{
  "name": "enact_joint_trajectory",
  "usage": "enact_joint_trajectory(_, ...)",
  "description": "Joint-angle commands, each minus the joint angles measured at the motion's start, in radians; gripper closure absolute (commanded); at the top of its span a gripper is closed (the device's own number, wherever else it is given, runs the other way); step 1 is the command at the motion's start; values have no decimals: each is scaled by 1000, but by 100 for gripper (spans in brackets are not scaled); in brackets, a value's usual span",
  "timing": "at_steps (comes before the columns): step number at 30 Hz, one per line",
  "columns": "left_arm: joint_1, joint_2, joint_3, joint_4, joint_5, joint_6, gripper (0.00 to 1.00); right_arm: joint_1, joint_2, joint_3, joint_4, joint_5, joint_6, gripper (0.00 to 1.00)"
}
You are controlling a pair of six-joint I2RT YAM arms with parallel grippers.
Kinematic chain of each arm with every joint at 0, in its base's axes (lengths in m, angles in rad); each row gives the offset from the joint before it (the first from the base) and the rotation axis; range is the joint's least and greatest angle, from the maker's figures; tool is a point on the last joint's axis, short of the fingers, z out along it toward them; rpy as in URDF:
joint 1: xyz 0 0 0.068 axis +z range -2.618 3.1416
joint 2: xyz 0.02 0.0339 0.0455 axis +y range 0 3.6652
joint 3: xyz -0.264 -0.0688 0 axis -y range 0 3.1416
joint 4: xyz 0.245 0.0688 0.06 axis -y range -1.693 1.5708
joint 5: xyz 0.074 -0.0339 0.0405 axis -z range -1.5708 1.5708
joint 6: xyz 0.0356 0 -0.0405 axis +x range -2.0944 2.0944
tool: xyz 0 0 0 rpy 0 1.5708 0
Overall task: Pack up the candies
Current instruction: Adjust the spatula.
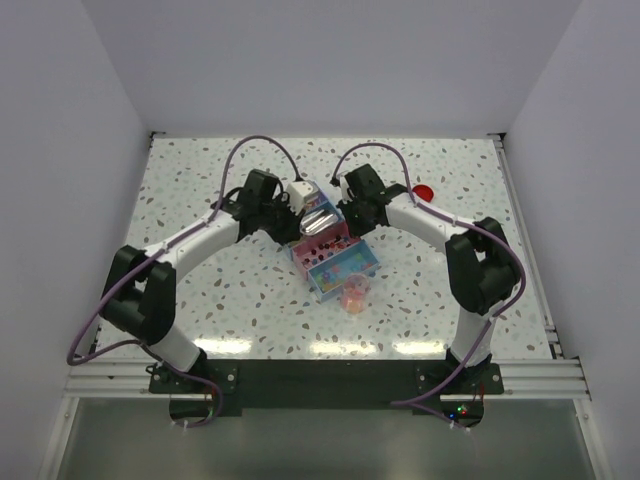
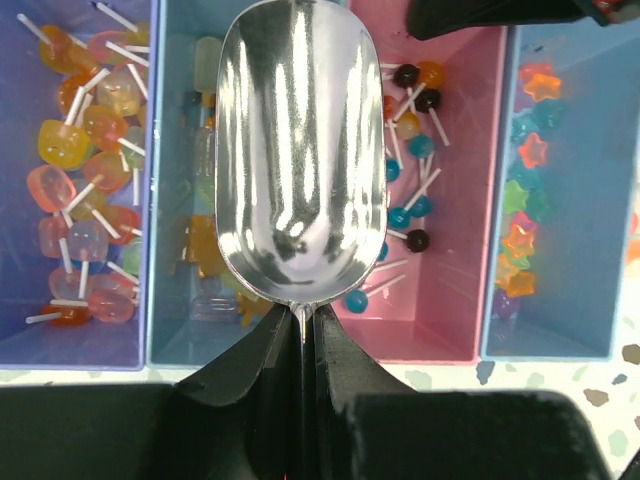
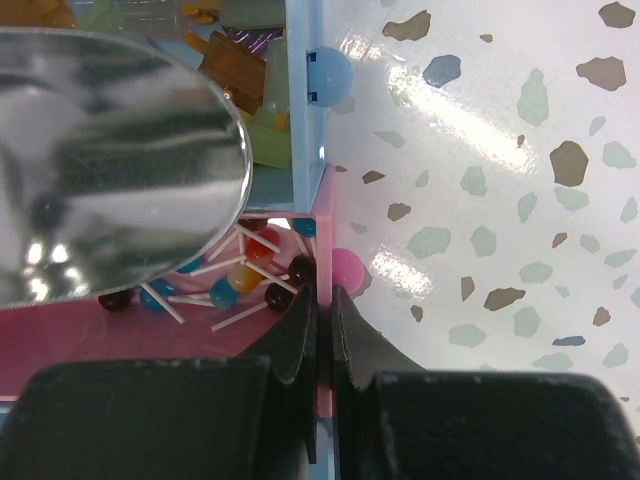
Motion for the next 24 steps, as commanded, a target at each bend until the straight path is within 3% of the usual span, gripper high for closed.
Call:
enact_joint_trajectory(1, 6, -58, -37, 26, 94, 25, 100, 15, 7, 9, -3, 12, 3, 100)
enact_joint_trajectory(13, 12, -128, -20, -83, -125, 191, 100, 16, 5, 21, -12, 17, -6, 99)
enact_joint_trajectory(17, 13, -167, -64, -62, -106, 214, 100, 13, -12, 49, -33, -11, 10, 67)
enact_joint_trajectory(24, 16, -239, -90, -19, -63, 229, 100, -54, -75, 171, -130, -119, 41, 39)
